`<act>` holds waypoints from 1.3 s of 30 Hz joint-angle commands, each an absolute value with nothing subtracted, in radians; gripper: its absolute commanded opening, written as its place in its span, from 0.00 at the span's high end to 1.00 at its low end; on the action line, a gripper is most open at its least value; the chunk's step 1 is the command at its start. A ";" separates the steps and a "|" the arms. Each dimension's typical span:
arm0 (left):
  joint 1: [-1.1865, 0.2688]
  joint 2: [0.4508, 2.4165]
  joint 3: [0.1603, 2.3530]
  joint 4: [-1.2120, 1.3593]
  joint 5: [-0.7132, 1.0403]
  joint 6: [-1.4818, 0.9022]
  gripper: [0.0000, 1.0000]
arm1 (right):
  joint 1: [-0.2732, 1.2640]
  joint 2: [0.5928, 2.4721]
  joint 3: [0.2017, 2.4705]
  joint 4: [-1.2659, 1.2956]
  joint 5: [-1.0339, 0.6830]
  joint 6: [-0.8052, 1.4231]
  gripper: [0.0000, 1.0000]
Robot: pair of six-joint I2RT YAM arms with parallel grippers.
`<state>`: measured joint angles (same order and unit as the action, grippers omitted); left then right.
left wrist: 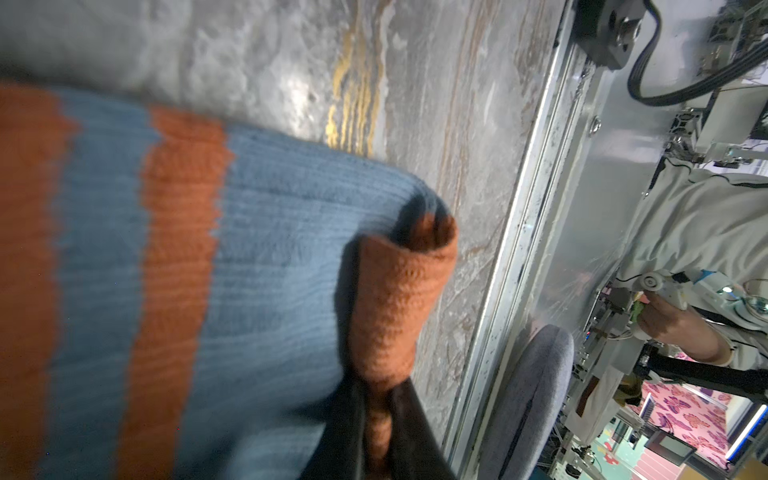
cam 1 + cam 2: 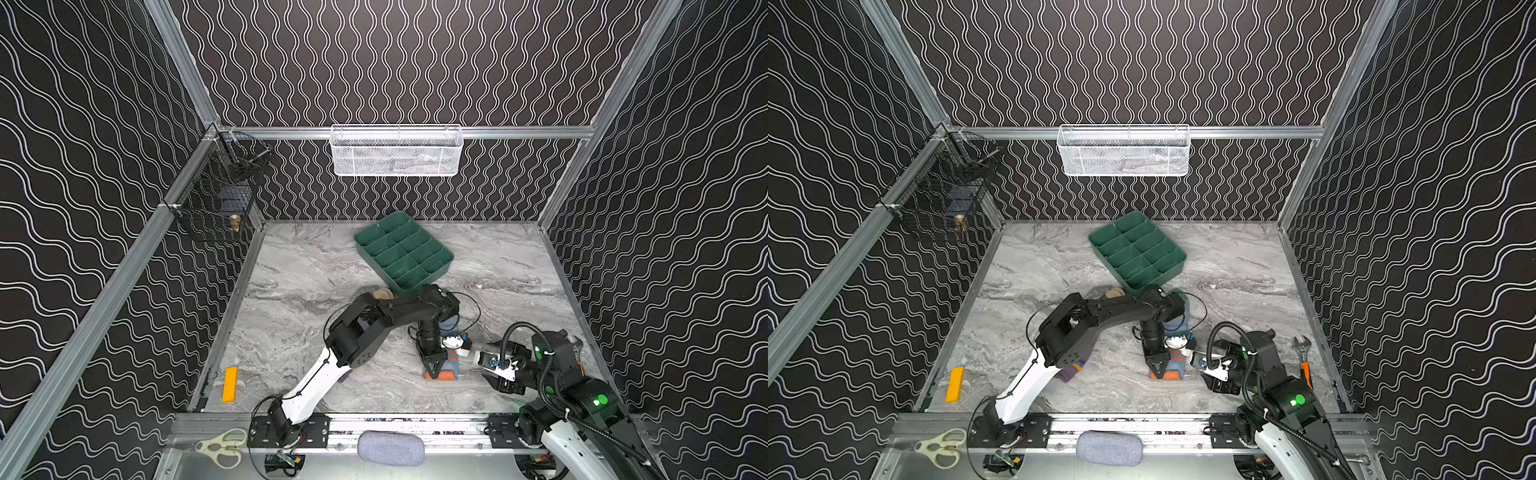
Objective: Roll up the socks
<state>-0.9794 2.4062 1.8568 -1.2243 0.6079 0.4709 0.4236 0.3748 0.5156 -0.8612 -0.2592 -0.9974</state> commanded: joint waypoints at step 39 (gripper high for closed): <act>-0.927 2.465 1.850 -1.004 0.456 0.445 0.74 | 1.112 1.180 0.443 -0.385 0.137 -0.645 0.97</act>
<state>-0.9291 2.4588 1.8809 -1.2728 0.7643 0.4667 1.1107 1.1629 0.4278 -0.3172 0.2310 -0.6689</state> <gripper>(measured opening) 0.241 0.073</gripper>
